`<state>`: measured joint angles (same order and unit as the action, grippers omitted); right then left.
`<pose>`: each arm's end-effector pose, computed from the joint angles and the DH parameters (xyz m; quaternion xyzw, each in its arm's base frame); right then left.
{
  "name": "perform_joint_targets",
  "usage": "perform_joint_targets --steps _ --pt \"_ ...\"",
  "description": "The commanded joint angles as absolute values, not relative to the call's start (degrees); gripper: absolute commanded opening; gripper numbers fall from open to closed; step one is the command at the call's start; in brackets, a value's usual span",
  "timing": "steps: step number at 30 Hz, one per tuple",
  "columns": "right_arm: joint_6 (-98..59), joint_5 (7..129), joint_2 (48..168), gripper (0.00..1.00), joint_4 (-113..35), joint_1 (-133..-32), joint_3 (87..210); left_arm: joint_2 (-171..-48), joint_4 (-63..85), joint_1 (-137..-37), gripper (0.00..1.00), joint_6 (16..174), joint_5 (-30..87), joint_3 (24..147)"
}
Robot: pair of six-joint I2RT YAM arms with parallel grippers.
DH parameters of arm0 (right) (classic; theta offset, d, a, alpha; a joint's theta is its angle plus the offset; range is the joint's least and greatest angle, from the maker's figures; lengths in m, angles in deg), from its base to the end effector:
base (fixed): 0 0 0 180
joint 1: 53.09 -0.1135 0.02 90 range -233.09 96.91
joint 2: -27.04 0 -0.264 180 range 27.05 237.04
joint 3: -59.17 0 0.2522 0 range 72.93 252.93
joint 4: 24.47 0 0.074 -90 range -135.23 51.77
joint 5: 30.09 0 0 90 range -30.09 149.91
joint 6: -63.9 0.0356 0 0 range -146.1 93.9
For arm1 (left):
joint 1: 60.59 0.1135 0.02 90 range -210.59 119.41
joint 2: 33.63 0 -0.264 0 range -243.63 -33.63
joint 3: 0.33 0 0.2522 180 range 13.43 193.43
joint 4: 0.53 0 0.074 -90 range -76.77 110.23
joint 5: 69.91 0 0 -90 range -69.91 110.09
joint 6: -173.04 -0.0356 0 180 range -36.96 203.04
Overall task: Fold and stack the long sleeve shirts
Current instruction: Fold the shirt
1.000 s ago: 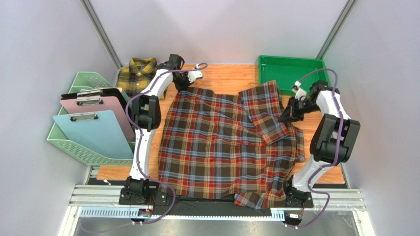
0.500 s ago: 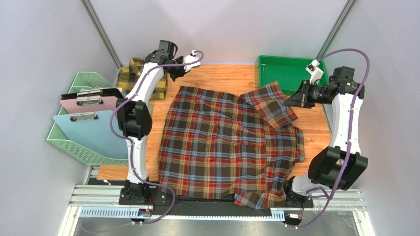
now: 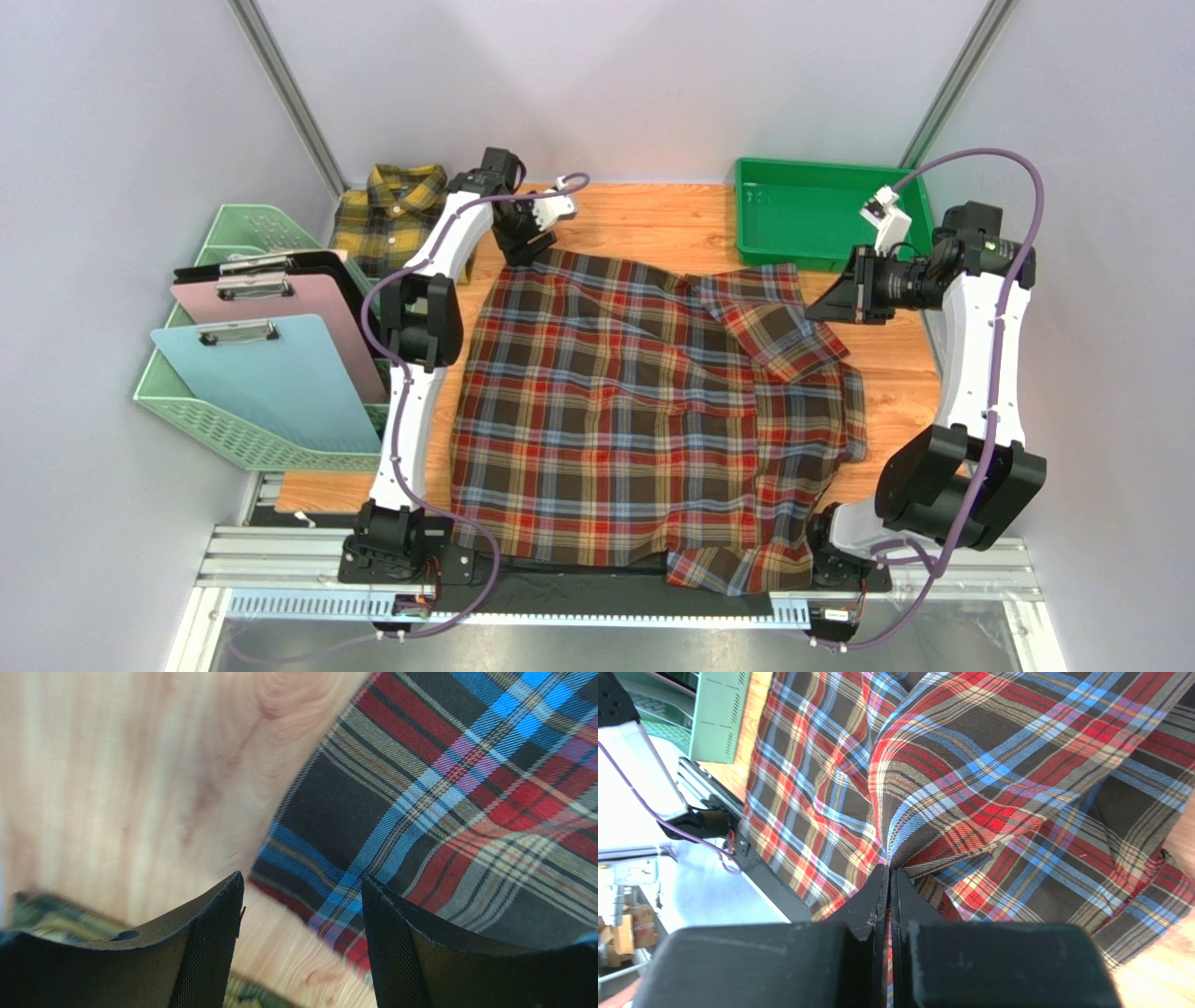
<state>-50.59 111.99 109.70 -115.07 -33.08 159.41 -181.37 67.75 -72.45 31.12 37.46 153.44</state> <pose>0.2489 -0.0608 0.3598 -0.0995 0.8854 0.3516 0.2872 0.5305 -0.1223 0.1853 0.5377 0.7957 -0.0565 0.2729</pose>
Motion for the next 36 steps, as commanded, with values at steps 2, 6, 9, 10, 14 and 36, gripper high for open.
perform_joint_targets --steps 2,6,9,10,14,36 --pt "-54.14 110.62 106.85 0.00 -122.78 -33.31 160.21 -183.03 68.68 -72.37 0.67 29.16 38.29 156.86" --pt "-54.22 109.66 106.50 0.00 -123.13 -34.10 160.90 -186.28 72.20 -72.54 0.61 27.41 37.76 159.24" --pt "-54.22 108.96 106.32 0.00 -123.40 -35.07 161.61 -188.13 75.97 -72.63 0.54 26.35 37.41 160.82" --pt "-54.22 108.69 106.32 0.00 -123.48 -35.33 161.79 -188.57 78.51 -72.63 0.44 26.17 37.75 161.44" --pt "-55.19 107.03 106.67 0.00 -123.40 -35.34 161.96 -187.18 82.04 -72.63 0.25 26.26 37.85 159.17" --pt "-58.27 107.02 111.33 0.00 -124.10 -35.34 160.56 -180.85 75.11 -68.50 0.54 56.56 40.83 159.08"
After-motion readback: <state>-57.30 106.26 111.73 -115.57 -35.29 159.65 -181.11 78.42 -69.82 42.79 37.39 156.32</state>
